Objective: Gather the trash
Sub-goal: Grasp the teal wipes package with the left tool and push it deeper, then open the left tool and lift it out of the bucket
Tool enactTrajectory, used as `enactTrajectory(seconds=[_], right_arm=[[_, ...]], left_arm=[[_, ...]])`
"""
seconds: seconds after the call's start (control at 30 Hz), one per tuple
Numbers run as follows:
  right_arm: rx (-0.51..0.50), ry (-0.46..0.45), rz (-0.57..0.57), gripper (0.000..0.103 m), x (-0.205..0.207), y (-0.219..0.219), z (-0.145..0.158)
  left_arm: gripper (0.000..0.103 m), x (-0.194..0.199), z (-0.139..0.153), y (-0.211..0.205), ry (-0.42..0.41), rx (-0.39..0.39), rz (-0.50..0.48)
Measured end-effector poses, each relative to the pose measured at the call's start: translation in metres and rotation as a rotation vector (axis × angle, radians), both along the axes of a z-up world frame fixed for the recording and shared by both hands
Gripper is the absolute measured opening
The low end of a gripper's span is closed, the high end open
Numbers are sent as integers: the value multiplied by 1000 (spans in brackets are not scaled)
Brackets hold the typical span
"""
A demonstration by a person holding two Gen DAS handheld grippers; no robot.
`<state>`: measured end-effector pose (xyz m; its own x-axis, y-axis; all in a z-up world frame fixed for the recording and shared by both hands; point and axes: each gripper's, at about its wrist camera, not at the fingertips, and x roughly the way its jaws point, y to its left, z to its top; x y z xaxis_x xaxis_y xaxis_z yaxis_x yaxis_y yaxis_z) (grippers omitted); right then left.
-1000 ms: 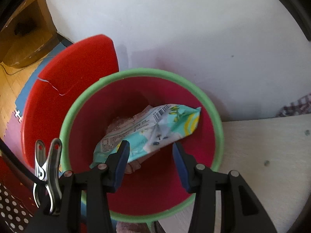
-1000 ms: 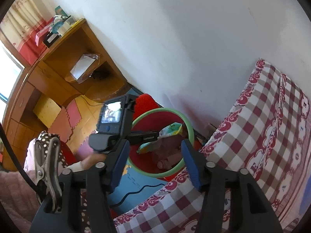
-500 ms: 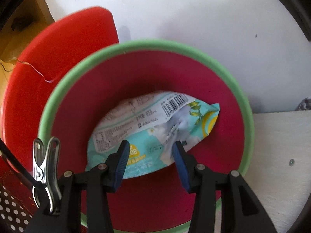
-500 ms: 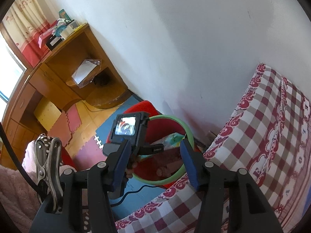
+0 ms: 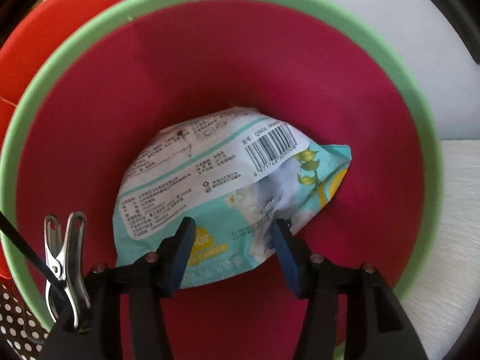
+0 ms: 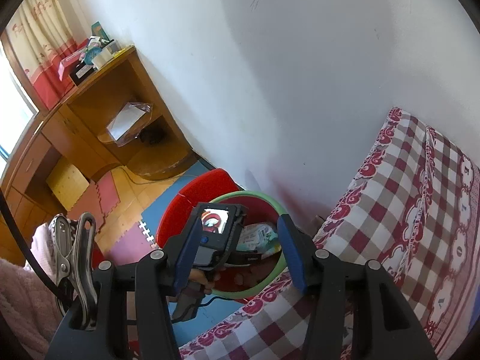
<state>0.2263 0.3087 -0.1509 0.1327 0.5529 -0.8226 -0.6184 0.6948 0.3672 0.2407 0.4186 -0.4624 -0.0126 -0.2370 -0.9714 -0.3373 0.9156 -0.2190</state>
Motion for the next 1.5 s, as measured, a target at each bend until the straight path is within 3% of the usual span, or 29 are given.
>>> enactTrajectory(seconds=[0.4, 0.7, 0.87, 1.2, 1.33, 1.5], right_arm=[[0, 0, -1, 54, 2, 0, 2], [-3, 0, -2, 54, 2, 1, 3], [11, 8, -5, 54, 4, 1, 4], [15, 10, -6, 54, 5, -1, 5], [14, 9, -5, 54, 5, -2, 4], [7, 5, -5, 54, 5, 0, 5]], left_arm=[[55, 17, -36, -4, 151, -78, 7], [54, 37, -66, -15, 276, -46, -37], [53, 50, -80, -12, 339, -72, 0], [53, 73, -88, -8, 371, -83, 32], [53, 76, -89, -5, 343, -48, 0], [54, 82, -62, 0, 281, -39, 8]])
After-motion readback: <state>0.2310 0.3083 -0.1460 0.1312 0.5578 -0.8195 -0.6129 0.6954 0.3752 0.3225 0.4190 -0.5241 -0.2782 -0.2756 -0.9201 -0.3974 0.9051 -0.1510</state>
